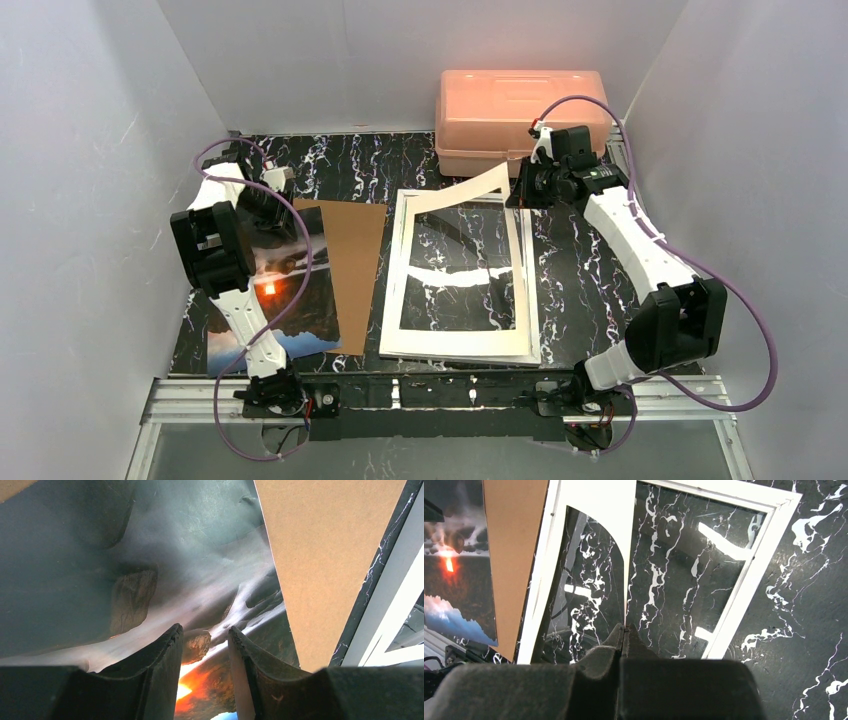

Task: Put the photo into the frame
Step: Place the photo frame item in the photo frame.

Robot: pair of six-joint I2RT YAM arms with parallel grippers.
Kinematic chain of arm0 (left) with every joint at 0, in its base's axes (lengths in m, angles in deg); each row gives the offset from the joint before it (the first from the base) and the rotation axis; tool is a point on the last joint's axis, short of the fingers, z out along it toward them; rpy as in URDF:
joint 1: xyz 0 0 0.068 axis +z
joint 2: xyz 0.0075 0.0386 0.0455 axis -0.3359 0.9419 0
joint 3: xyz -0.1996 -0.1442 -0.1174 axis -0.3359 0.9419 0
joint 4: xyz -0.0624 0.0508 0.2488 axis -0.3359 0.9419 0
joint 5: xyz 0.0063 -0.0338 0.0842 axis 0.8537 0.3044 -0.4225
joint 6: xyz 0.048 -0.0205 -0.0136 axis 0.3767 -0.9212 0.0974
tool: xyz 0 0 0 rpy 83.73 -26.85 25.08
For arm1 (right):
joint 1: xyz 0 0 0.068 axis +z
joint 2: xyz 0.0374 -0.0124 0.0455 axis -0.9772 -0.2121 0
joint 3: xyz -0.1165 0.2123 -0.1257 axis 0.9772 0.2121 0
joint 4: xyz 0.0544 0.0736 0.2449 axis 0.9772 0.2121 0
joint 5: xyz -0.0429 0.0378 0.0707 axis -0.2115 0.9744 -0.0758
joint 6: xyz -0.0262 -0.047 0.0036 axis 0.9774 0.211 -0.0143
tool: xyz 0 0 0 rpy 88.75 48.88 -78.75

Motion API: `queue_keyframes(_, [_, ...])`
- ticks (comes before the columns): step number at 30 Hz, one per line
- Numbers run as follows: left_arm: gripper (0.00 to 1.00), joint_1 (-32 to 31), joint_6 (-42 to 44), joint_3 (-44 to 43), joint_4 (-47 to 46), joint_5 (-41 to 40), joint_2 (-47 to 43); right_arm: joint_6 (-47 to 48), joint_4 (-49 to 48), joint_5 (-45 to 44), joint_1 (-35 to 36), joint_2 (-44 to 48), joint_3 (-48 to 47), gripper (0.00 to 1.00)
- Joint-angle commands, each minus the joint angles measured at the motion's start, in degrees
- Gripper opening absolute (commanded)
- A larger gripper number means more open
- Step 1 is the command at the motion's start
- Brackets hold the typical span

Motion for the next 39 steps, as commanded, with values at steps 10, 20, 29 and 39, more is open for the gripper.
queue_keyframes(10, [0.36, -0.3, 0.4, 0.8, 1.0, 0.0, -3.3, 3.3, -3.6, 0.2, -1.2, -1.8, -1.5, 0.01])
queue_keyframes(20, [0.36, -0.6, 0.5, 0.5, 1.0, -0.1, -3.3, 6.7, -0.7, 1.8, -1.6, -1.6, -3.7, 0.01])
queue_keyframes(29, [0.35, -0.7, 0.8, 0.1, 1.7, -0.2, -3.0, 9.7, 1.3, 3.1, -2.4, -2.0, -4.8, 0.01])
queue_keyframes(39, [0.35, -1.0, 1.1, 0.2, 2.0, 0.0, -2.8, 7.6, -3.3, 7.3, -2.6, -3.8, -1.1, 0.01])
